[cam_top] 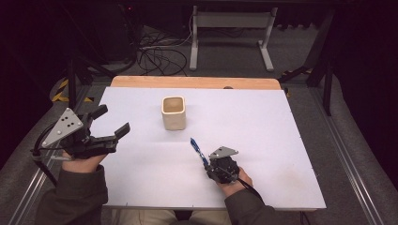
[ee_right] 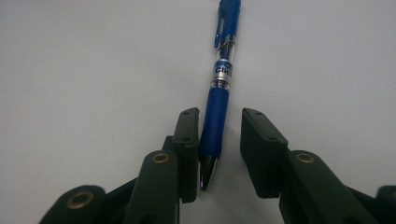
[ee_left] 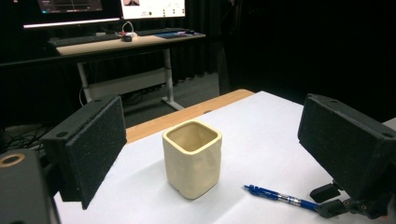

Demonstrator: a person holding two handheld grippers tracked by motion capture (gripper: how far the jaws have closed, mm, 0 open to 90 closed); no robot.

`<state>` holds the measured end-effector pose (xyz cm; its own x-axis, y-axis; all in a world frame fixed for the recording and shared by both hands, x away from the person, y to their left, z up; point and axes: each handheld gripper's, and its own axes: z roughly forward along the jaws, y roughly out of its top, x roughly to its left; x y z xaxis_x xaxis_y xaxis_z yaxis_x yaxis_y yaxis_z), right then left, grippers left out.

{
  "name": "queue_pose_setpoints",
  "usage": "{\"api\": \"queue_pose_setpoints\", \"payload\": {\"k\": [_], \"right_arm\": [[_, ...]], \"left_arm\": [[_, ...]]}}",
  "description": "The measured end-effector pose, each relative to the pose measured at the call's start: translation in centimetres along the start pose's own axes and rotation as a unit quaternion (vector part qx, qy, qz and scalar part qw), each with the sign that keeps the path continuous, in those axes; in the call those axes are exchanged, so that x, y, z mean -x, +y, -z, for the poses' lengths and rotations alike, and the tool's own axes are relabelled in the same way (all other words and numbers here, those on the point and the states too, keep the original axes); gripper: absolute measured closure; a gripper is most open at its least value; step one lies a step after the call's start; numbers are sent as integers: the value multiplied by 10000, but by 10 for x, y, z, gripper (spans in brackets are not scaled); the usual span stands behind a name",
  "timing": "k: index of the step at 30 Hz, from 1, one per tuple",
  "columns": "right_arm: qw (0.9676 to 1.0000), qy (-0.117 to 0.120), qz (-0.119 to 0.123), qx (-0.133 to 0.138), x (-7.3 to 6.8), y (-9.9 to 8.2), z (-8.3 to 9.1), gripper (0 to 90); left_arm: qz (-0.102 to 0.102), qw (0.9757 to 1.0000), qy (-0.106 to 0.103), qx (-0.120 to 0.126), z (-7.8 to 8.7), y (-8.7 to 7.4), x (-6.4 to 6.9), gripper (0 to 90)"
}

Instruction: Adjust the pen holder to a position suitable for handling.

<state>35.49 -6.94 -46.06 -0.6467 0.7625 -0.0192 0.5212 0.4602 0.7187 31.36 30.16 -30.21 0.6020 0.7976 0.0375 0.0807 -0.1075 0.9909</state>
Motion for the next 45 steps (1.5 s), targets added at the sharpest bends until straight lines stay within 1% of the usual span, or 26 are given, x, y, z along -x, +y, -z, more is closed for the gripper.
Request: {"api": "queue_pose_setpoints", "payload": {"k": [2, 3, 6, 10, 12, 15, 16, 17, 18, 19, 20, 22, 23, 25, 26, 29, 31, 32, 34, 35, 36, 40, 42, 43, 44, 45], "right_arm": [[10000, -23, -31, 18, 1, 0, 0, 747], [10000, -23, -31, 18, 1, 0, 0, 747], [10000, -40, -62, 41, 3, -1, 0, 787], [10000, -46, -43, 44, 3, -1, 0, 794], [10000, -40, -20, 51, 3, -1, 0, 798], [9999, 71, 6, 70, 3, 0, 1, 801], [9999, 71, 6, 70, 3, 0, 1, 801], [9998, 97, 51, 150, 3, 1, 4, 801], [9998, 97, 51, 150, 3, 1, 4, 801], [9995, 132, 84, 266, 2, 4, 9, 801], [9995, 132, 84, 266, 2, 4, 9, 801], [9989, 177, 115, 421, 2, 8, 16, 801], [9989, 177, 115, 421, 2, 8, 16, 801], [9984, 204, 128, 518, 2, 11, 20, 802], [9977, 256, 120, 616, 2, 13, 24, 802], [9971, 297, 140, 687, 2, 16, 27, 802], [9959, 346, 160, 819, 3, 20, 32, 802], [9959, 346, 160, 819, 3, 20, 32, 802], [9950, 400, 114, 909, 4, 24, 36, 802], [9943, 414, 120, 977, 6, 28, 40, 802], [9943, 414, 120, 977, 6, 28, 40, 802], [9927, 382, 210, 1122, 8, 40, 49, 802], [9919, 365, 280, 1184, 8, 46, 54, 802], [9908, 345, 346, 1260, 8, 52, 58, 803], [9908, 345, 346, 1260, 8, 52, 58, 803], [9903, 333, 397, 1292, 8, 55, 60, 804]], "left_arm": [[-2, 10000, -3, -5, 0, 0, 0, 88], [0, 10000, -3, -3, 0, 0, 0, 88], [7, 10000, -7, -1, 0, 0, 0, 88], [20, 10000, -17, -20, -2, -1, 1, 90], [-9, 10000, -30, -25, -2, -1, 2, 91], [-35, 10000, -30, -48, -3, -1, 2, 91], [-30, 10000, -31, -47, -3, -1, 2, 91], [-22, 10000, -26, -44, -3, -1, 2, 92], [-12, 10000, -26, -42, -3, -1, 2, 92], [-2, 10000, -33, -42, -4, -2, 2, 92], [-6, 10000, -36, -47, -4, -2, 2, 92], [-26, 10000, -33, -62, -4, -2, 2, 93], [-28, 10000, -38, -73, -4, -2, 2, 93], [-42, 10000, -45, -76, -5, -2, 3, 94], [-40, 10000, -50, -66, -5, -2, 3, 95], [-43, 9999, -65, -68, -6, -3, 4, 96], [-37, 9999, -78, -70, -7, -4, 4, 100], [-47, 9999, -90, -79, -7, -4, 4, 100], [-56, 9999, -99, -92, -8, -6, 4, 102], [-70, 9999, -113, -98, -8, -6, 4, 102], [-79, 9998, -116, -108, -9, -6, 4, 102], [-62, 9998, -132, -110, -9, -7, 3, 102], [-53, 9999, -121, -101, -10, -8, 4, 103], [-38, 9999, -120, -88, -10, -8, 4, 105], [-51, 9998, -122, -116, -11, -8, 5, 105], [-60, 9999, -123, -105, -12, -9, 6, 105]]}}
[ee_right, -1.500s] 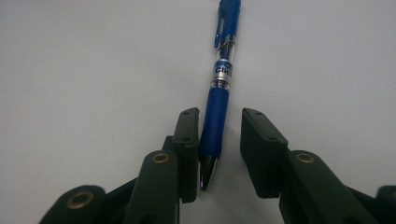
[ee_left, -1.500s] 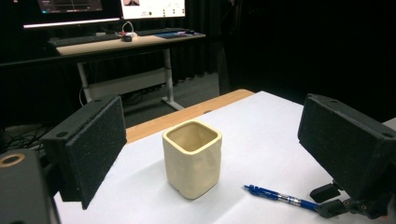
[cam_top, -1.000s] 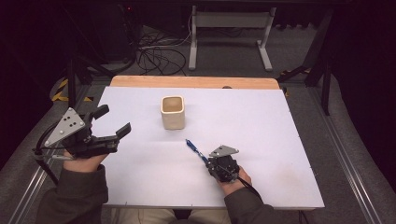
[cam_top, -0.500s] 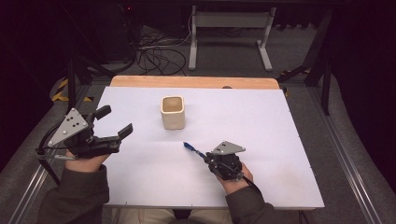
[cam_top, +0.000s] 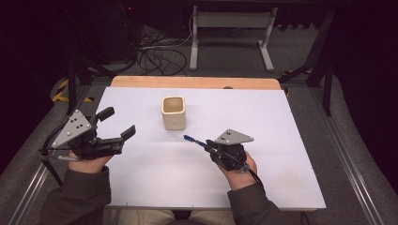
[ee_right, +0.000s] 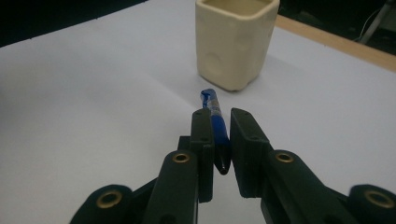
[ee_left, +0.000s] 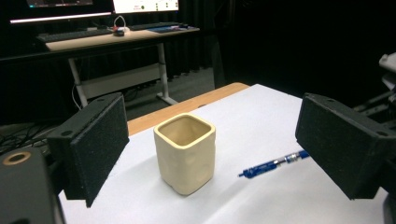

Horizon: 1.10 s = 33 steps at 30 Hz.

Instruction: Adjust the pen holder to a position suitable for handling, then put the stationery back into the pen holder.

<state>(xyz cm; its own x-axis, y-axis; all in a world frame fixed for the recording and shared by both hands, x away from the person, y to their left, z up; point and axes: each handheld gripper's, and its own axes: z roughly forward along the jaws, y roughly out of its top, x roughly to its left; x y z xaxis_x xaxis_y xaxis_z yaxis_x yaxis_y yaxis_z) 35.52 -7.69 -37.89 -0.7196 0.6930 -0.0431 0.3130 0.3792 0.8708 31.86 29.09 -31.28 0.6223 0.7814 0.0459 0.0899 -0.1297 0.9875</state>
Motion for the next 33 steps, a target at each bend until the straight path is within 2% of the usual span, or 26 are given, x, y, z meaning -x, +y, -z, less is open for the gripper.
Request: {"api": "queue_pose_setpoints", "payload": {"k": [3, 13, 18, 25, 33], "right_arm": [[9999, 49, 97, 134, 0, 13, 4, 804], [9991, 210, 185, 328, 3, 37, 11, 804], [9979, 323, 221, 514, 5, 51, 18, 804], [9974, 449, 274, 484, 8, 51, 22, 804], [9965, 604, 284, 511, 10, 52, 28, 804]], "left_arm": [[-48, 10000, -34, -55, -4, -2, 3, 106], [-153, 9997, -98, -157, -14, -6, 10, 108], [-183, 9995, -145, -216, -19, -9, 14, 112], [-283, 9987, -287, -316, -34, -17, 22, 127], [-478, 9963, -492, -510, -49, -25, 36, 177]]}}
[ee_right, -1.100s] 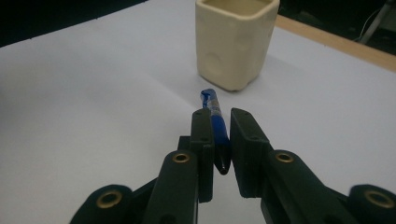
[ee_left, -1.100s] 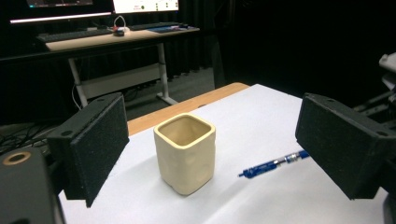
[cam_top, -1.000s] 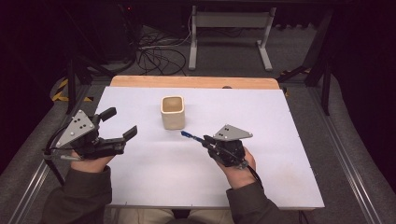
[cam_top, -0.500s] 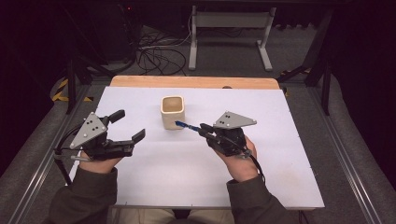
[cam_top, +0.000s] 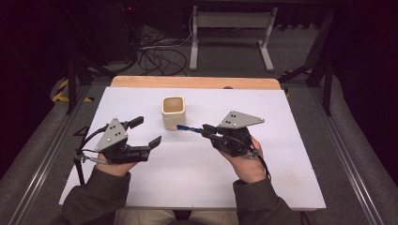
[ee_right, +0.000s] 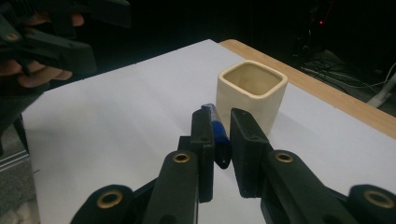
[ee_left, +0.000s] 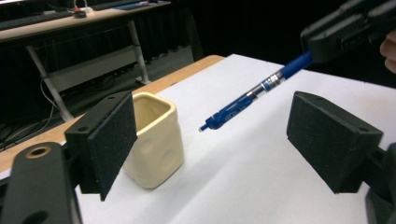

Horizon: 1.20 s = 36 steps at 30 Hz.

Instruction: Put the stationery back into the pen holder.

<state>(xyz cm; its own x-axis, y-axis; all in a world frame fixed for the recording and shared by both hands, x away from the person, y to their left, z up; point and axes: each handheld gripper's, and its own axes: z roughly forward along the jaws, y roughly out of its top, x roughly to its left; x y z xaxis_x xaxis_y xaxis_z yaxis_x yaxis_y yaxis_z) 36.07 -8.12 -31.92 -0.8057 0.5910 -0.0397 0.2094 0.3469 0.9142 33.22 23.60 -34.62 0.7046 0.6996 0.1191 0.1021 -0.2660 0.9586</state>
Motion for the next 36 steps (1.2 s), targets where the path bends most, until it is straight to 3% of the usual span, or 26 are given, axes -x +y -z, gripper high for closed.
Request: {"api": "queue_pose_setpoints", "payload": {"k": [5, 10, 16, 24, 31, 36], "right_arm": [[9999, 102, 21, -14, -2, 2, 0, 804], [9998, 206, 37, -79, -5, 2, -2, 804], [9995, 291, 58, -148, -8, 3, -5, 804], [9992, 364, 83, -172, -11, 4, -7, 805], [9989, 419, 106, -200, -13, 4, -9, 805], [9987, 448, 107, -232, -14, 3, -10, 805]], "left_arm": [[-278, 9994, -90, -197, -12, -5, 10, 239], [-633, 9972, -89, -379, -25, -9, 21, 288], [-1119, 9926, -42, -462, -41, -11, 34, 362], [-1330, 9899, -92, -475, -56, -11, 45, 432], [-1596, 9858, -64, -522, -63, -11, 52, 504], [-1767, 9827, -6, -551, -65, -12, 53, 608]]}}
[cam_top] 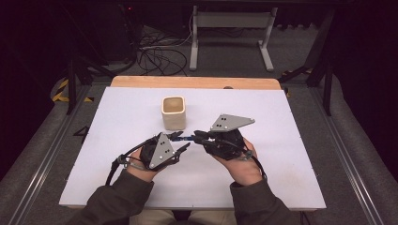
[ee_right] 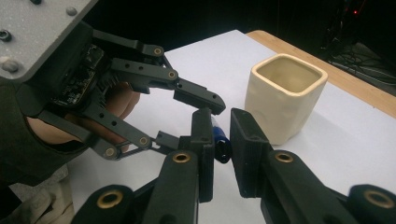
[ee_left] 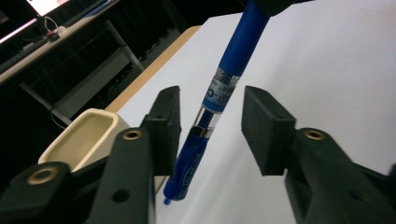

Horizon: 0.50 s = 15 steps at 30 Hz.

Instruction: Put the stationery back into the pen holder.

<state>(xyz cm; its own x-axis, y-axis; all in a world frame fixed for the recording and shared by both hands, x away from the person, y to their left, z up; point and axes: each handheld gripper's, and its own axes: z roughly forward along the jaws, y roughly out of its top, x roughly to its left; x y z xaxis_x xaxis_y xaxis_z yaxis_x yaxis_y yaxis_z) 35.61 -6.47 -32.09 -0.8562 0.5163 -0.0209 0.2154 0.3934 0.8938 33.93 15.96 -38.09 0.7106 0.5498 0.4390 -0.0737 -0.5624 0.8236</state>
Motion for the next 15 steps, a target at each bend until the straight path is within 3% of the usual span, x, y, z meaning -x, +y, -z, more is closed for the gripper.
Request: {"api": "queue_pose_setpoints", "payload": {"k": [8, 15], "right_arm": [[10000, 62, -15, -41, 0, 0, -2, 804], [9999, 84, -67, -33, 3, -1, -1, 803]], "left_arm": [[-211, 9998, 12, -42, -4, 1, 4, 714], [-525, 9985, -30, -152, -8, 3, 10, 777]]}}
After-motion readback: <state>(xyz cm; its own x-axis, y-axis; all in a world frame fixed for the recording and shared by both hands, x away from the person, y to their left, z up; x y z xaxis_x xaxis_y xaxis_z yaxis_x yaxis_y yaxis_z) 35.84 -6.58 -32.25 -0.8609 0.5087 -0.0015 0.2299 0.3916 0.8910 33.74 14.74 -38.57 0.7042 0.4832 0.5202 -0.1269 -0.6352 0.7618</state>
